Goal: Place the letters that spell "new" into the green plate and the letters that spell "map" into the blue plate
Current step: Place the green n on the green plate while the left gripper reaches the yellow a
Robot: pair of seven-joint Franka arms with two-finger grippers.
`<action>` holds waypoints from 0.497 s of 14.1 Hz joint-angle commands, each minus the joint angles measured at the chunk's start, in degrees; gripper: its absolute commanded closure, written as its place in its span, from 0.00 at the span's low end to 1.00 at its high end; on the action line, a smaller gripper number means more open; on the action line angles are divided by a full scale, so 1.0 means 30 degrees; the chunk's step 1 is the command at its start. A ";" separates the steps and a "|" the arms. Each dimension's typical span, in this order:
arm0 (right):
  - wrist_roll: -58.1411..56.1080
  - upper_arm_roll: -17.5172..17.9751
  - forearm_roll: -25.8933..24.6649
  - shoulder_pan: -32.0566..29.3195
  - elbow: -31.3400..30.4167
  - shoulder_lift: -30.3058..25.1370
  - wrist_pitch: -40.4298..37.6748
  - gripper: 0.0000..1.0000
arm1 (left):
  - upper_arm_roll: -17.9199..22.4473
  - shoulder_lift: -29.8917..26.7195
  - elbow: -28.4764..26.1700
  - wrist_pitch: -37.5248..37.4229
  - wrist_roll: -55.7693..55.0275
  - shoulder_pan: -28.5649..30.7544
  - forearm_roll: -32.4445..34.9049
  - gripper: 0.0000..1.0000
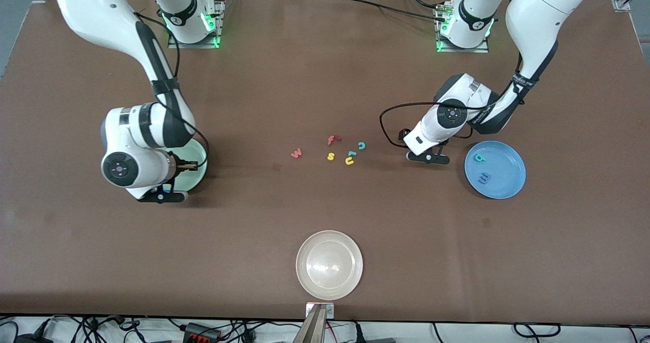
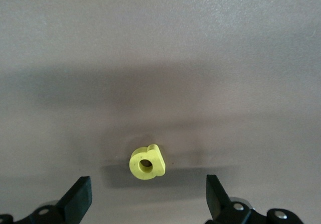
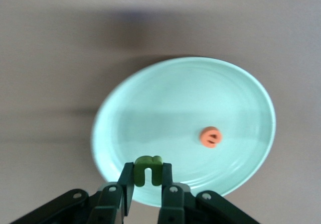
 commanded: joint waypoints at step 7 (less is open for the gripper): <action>-0.0006 0.0244 -0.0014 -0.0267 -0.3258 -0.0249 0.3613 0.00 | -0.0052 0.0262 0.0091 0.0444 -0.0151 0.0170 0.1105 0.58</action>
